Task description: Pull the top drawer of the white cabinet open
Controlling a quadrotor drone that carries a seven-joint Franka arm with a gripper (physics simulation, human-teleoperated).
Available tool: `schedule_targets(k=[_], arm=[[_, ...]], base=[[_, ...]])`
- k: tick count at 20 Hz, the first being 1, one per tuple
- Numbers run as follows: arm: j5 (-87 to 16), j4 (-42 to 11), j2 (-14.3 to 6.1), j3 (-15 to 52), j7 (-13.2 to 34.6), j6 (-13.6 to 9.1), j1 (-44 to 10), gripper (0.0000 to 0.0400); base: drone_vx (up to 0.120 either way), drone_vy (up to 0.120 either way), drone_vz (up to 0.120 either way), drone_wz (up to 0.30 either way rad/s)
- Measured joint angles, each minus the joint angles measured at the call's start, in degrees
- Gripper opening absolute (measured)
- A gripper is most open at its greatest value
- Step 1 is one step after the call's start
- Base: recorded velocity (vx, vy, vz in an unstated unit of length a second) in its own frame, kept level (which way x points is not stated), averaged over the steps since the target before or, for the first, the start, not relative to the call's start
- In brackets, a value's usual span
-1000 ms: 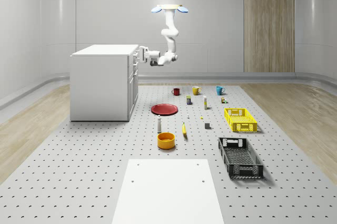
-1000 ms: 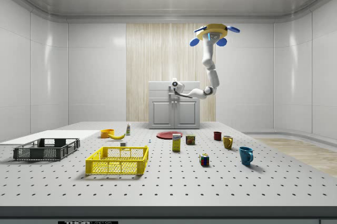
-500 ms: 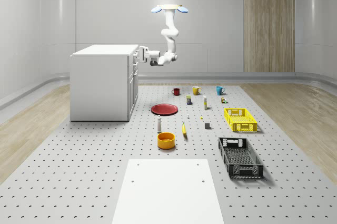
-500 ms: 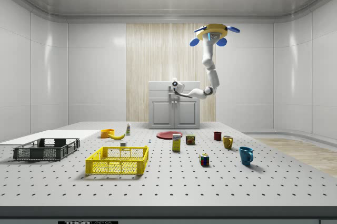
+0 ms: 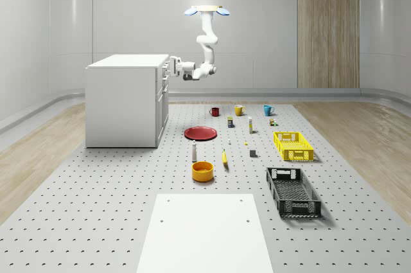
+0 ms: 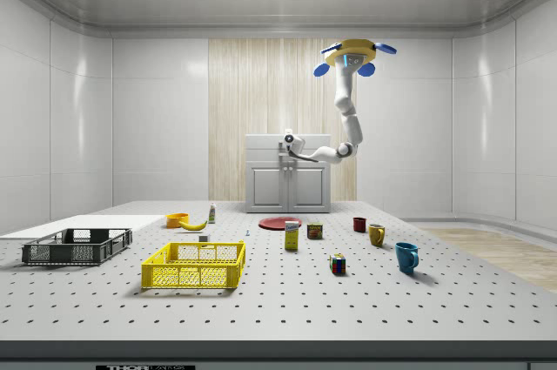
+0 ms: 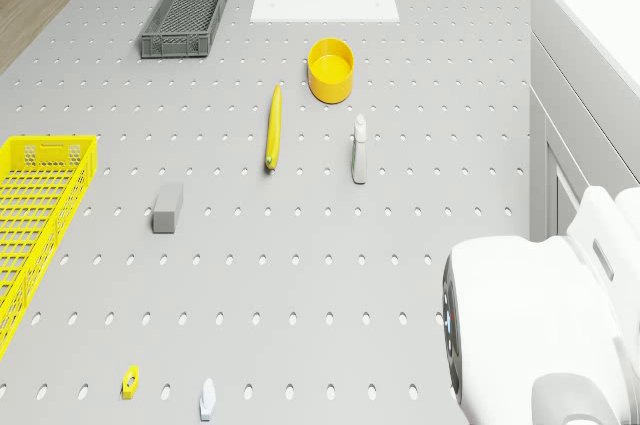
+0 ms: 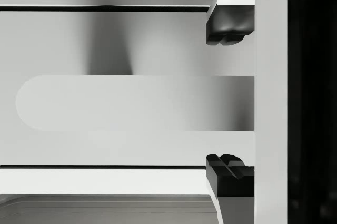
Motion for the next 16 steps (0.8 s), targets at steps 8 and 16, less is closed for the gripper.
schedule_targets(k=[8, 16], arm=[[0.17, -0.07, -0.01, 0.75, -0.03, -0.25, -0.89, 0.0226], [0.3, -0.09, -0.04, 1.41, -0.03, -0.45, -1.66, 0.0121]], base=[[0.0, 0.0, 0.0, 0.0], [0.0, 0.0, 0.0, 0.0]])
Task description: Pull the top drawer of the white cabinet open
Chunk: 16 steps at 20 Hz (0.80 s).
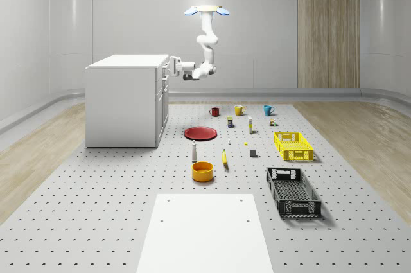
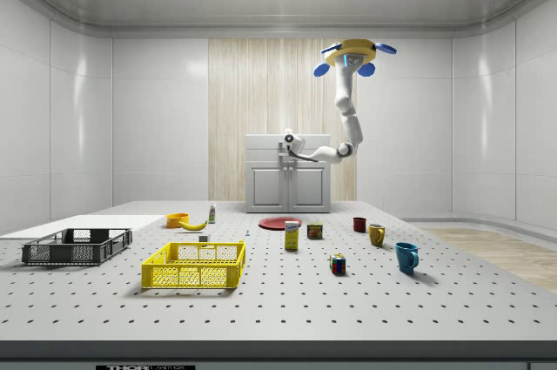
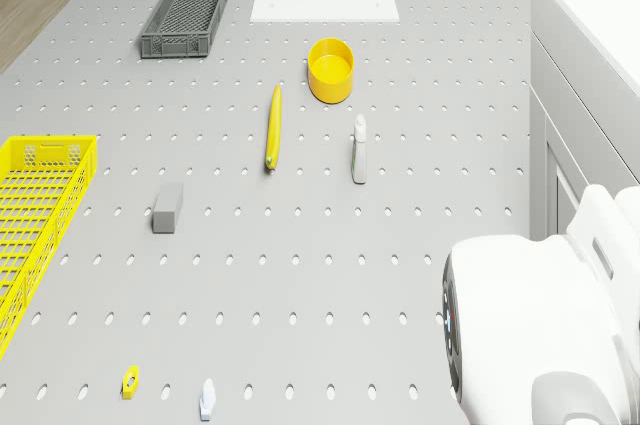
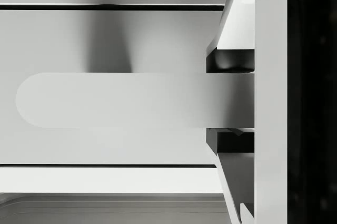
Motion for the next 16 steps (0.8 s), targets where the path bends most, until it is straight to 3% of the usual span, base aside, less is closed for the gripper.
schedule_targets(k=[4, 5, 6, 7, 8, 9, 10, 16], arm=[[-0.21, 0.1, -0.09, 0.34, 1.15, -0.04, -0.42, 0.0116], [-0.31, -0.58, 0.64, 0.19, -3.83, -0.16, -0.3, 0.0218], [-7.26, -0.53, 0.96, -0.7, -3.22, 0.76, 0.09, 0.0379], [-3.97, 0.7, 0.12, -0.17, 3.13, 5.44, 0.83, 0.0329], [-1.1, 1.39, -0.67, 1.24, 5.1, 9.36, 2.31, 0.0269], [-3.71, 1.12, -0.17, 0.87, -0.54, 9.0, 2.96, 0.0241], [-3.97, 0.93, 0.18, -0.2, -1.59, 7.76, 3.42, 0.0234], [-1.94, 0.35, -0.04, -1.44, 0.94, 3.04, 2.6, 0.0147]], base=[[0.0, 0.0, 0.0, 0.0], [0.0, 0.0, 0.0, 0.0], [0.0, 0.0, 0.0, 0.0], [0.0, 0.0, 0.0, 0.0], [0.0, 0.0, 0.0, 0.0], [0.0, 0.0, 0.0, 0.0], [0.0, 0.0, 0.0, 0.0], [0.0, 0.0, 0.0, 0.0]])
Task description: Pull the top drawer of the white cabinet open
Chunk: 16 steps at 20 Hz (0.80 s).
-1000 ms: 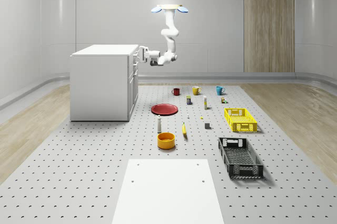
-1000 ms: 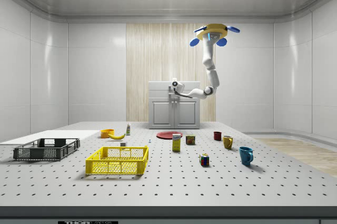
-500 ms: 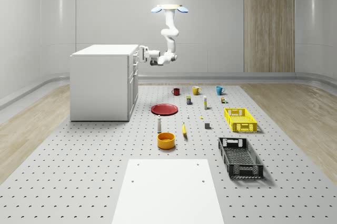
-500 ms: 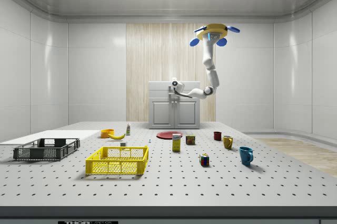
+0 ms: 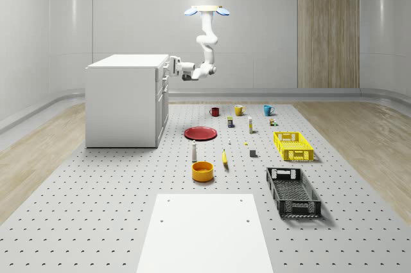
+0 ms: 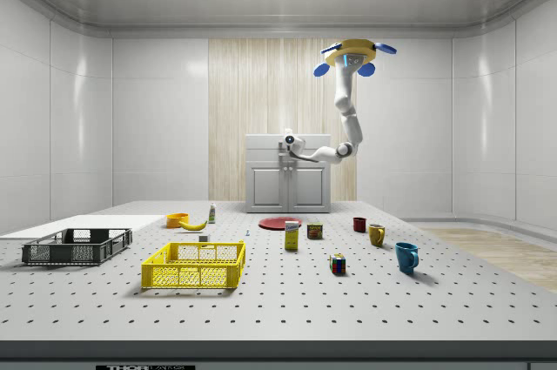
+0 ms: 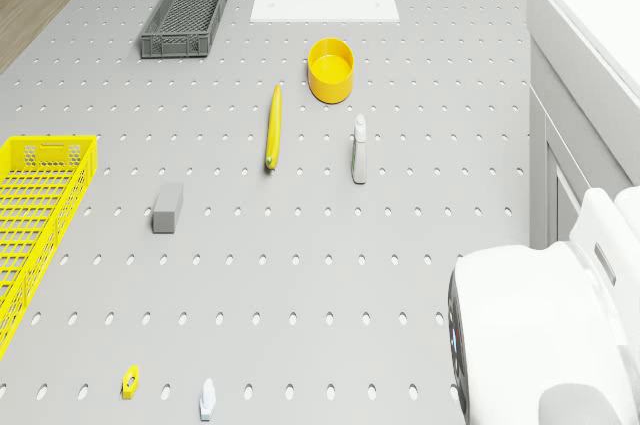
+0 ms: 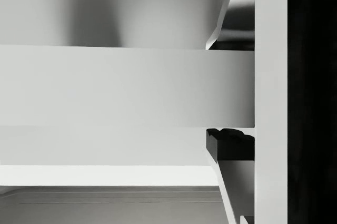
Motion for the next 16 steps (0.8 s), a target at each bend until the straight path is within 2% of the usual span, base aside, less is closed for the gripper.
schedule_targets(k=[8, 15, 16], arm=[[0.2, -1.44, -1.18, -0.85, 0.46, -3.38, -1.47, 0.0116], [-0.73, -3.02, -2.67, -1.86, 0.09, -5.79, -2.87, 0.0112], [-1.1, -3.08, -2.96, -1.94, 1.24, -5.99, -3.09, 0.0121]], base=[[0.0, 0.0, 0.0, 0.0], [0.0, 0.0, 0.0, 0.0], [0.0, 0.0, 0.0, 0.0]])
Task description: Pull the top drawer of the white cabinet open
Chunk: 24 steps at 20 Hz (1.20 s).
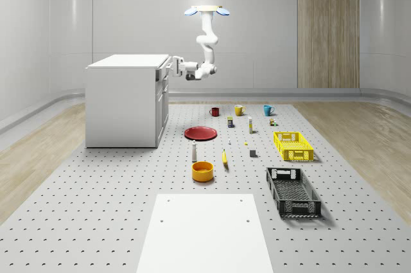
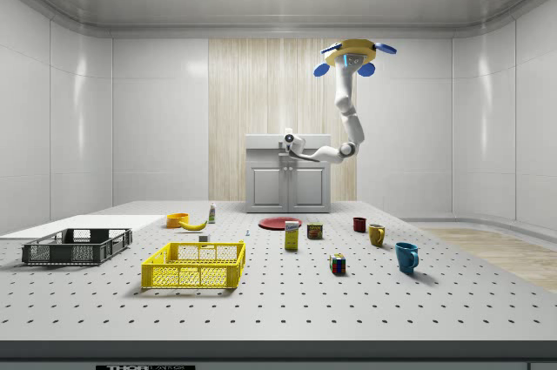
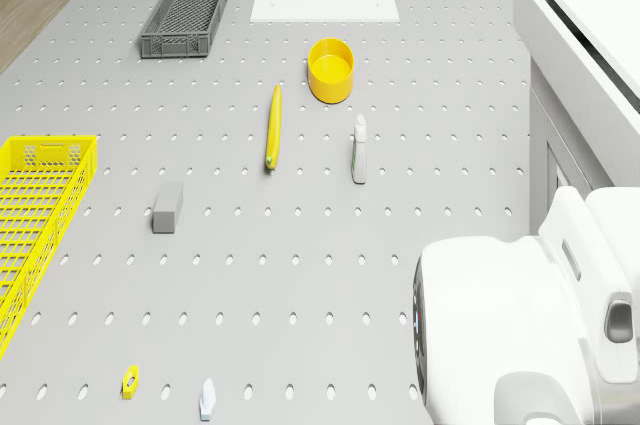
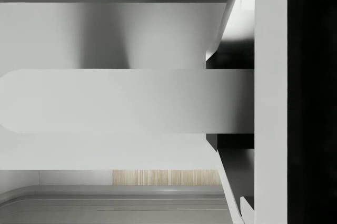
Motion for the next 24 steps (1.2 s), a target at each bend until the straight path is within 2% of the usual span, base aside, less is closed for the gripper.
schedule_targets(k=[1, 2, 6, 12, 15, 16, 17, 20, 24], arm=[[-0.5, -0.05, -0.36, -0.05, -0.43, 0.07, -0.26, 0.014], [0.1, -0.69, -0.3, -0.27, -2.55, -0.13, -0.2, 0.0134], [-1.4, -1.49, -1.6, -1.29, 0.57, -1.89, -1.15, 0.0123], [-3.02, -3.21, -3.15, -3.2, 1.78, -4.69, -2.42, 0.0114], [-4.16, -4.05, -4.01, -4.4, 2.08, -6.2, -3.11, 0.0113], [-5.39, -3.84, -4.64, -4.63, 4.9, -6.48, -3.41, 0.0157], [-6.18, -4.21, -4.54, -5.16, 1.74, -6.82, -3.5, 0.0147], [-6.18, -4.69, -4.77, -5.93, 0.69, -7.5, -3.53, 0.0125], [-6.15, -4.95, -5.0, -6.38, 0.46, -7.94, -3.57, 0.0232]], base=[[0.0, 0.0, 0.0, 0.0], [0.0, 0.0, 0.0, 0.0], [0.0, 0.0, 0.0, 0.0], [0.0, 0.0, 0.0, 0.0], [0.0, 0.093, 0.0, 0.0], [0.0, 0.12, 0.0, 0.0], [0.0, 0.12, 0.0, 0.0], [0.0, 0.107, 0.0, 0.0], [0.0, 0.05, 0.0, 0.0]])
